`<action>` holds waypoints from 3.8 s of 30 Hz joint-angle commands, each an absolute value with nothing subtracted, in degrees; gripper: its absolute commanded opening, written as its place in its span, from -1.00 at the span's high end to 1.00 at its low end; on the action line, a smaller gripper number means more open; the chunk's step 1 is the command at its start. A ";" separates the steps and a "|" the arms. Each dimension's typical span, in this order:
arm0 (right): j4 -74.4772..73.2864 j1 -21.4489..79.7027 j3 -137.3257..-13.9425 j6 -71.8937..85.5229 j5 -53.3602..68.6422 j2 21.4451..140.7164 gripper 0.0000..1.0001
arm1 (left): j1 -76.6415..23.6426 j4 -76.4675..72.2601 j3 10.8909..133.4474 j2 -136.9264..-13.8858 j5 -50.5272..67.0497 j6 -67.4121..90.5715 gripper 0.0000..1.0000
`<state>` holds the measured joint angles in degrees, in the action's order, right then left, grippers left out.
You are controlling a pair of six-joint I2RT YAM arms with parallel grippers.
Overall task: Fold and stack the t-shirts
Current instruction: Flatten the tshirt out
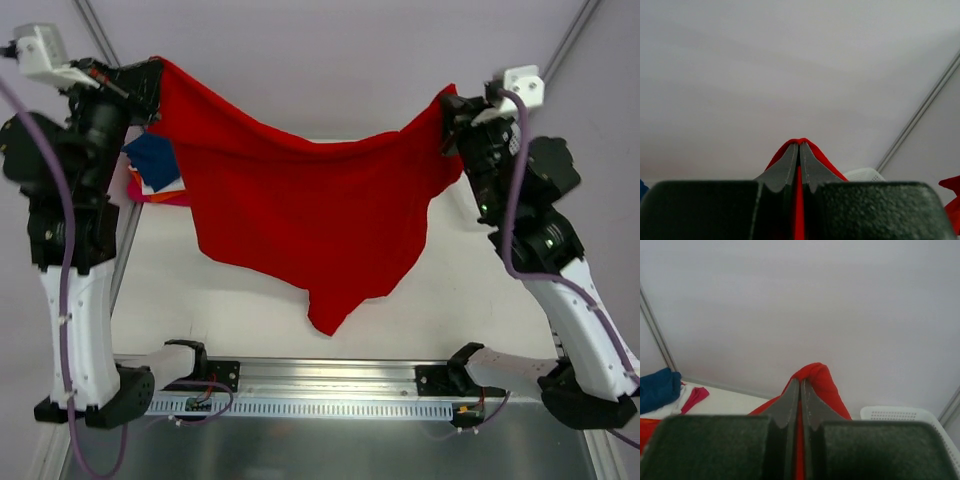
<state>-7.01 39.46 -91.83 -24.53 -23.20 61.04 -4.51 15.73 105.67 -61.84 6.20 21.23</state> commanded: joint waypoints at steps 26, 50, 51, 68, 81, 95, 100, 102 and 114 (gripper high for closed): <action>-1.42 36.28 -103.12 -30.23 -21.62 79.74 0.99 | -1.76 23.82 136.42 -91.63 19.16 23.03 1.00; -2.90 56.60 -63.01 -21.70 -37.00 47.55 0.99 | -5.19 14.41 61.23 -38.93 15.91 28.83 1.00; -2.03 56.60 -63.89 -22.49 -37.00 48.07 0.99 | -5.19 14.59 62.91 -39.37 15.91 28.65 1.00; -2.46 31.65 -88.93 -17.49 -16.79 84.62 0.99 | -4.39 13.45 100.52 -94.11 19.60 24.79 1.00; -3.00 29.35 -110.40 -25.22 -14.76 88.17 0.99 | -4.04 23.12 148.45 -108.12 19.25 20.48 1.00; 2.13 43.33 -76.05 -23.49 -22.94 63.91 0.99 | -9.75 4.50 83.98 -66.99 10.46 22.31 1.00; -6.22 46.67 -61.28 -9.53 -23.12 55.56 0.99 | -11.95 2.02 54.27 -55.47 9.23 31.80 1.00; -10.27 47.72 -56.63 -6.17 -21.71 52.32 0.84 | -12.04 3.68 45.41 -51.34 11.06 36.44 0.80; -14.68 50.10 -52.64 -4.74 -28.12 44.81 -0.12 | -14.33 20.57 34.35 -27.41 7.04 41.49 -0.98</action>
